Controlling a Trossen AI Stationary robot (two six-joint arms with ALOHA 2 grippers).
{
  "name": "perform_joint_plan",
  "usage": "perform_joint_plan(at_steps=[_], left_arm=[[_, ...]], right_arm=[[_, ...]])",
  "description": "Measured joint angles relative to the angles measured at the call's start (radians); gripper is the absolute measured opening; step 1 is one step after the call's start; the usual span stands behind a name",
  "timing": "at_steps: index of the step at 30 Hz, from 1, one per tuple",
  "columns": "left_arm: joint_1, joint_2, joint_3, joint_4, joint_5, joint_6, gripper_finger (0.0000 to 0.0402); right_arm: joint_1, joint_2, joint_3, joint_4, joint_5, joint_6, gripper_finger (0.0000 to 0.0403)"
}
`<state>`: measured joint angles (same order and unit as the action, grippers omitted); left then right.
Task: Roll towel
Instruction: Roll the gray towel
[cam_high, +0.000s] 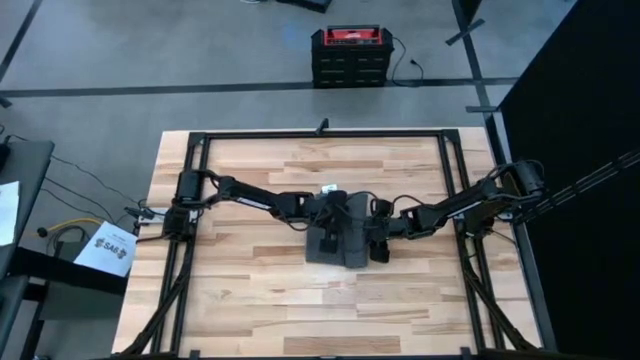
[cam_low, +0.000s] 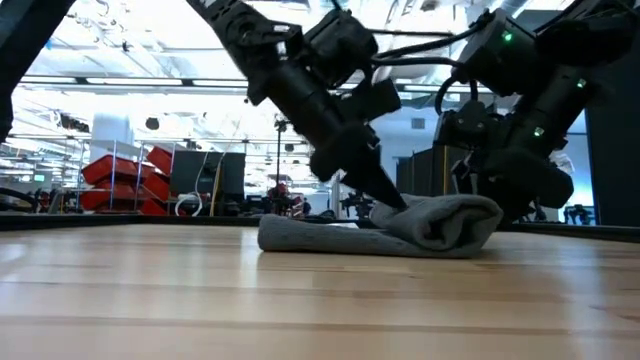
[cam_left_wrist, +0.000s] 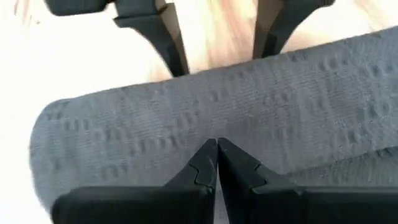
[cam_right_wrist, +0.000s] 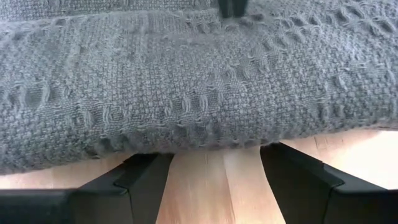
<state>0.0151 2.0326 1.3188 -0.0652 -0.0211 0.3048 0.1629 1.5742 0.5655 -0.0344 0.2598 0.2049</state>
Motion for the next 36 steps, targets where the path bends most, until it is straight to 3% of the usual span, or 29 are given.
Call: perform_joint_plan(at_steps=[4,16,28,36], left_arm=[[0.006,0.005,0.001,-0.08,-0.011,0.02,0.0],[0.044,0.154,0.007,0.108,-0.006,0.081,0.0],[0.027,0.138,0.003,0.095,-0.018,0.016,0.0],[0.024,0.047,-0.005,-0.013,-0.082,0.03,0.0]], right_arm=[[-0.002,0.0,0.0,0.018,-0.004,-0.023,0.024],[-0.007,0.003,-0.002,0.078,-0.002,-0.075,0.024],[-0.047,0.005,0.07,0.076,0.031,-0.083,0.024],[-0.064,0.004,0.095,0.081,0.035,-0.085,0.024]])
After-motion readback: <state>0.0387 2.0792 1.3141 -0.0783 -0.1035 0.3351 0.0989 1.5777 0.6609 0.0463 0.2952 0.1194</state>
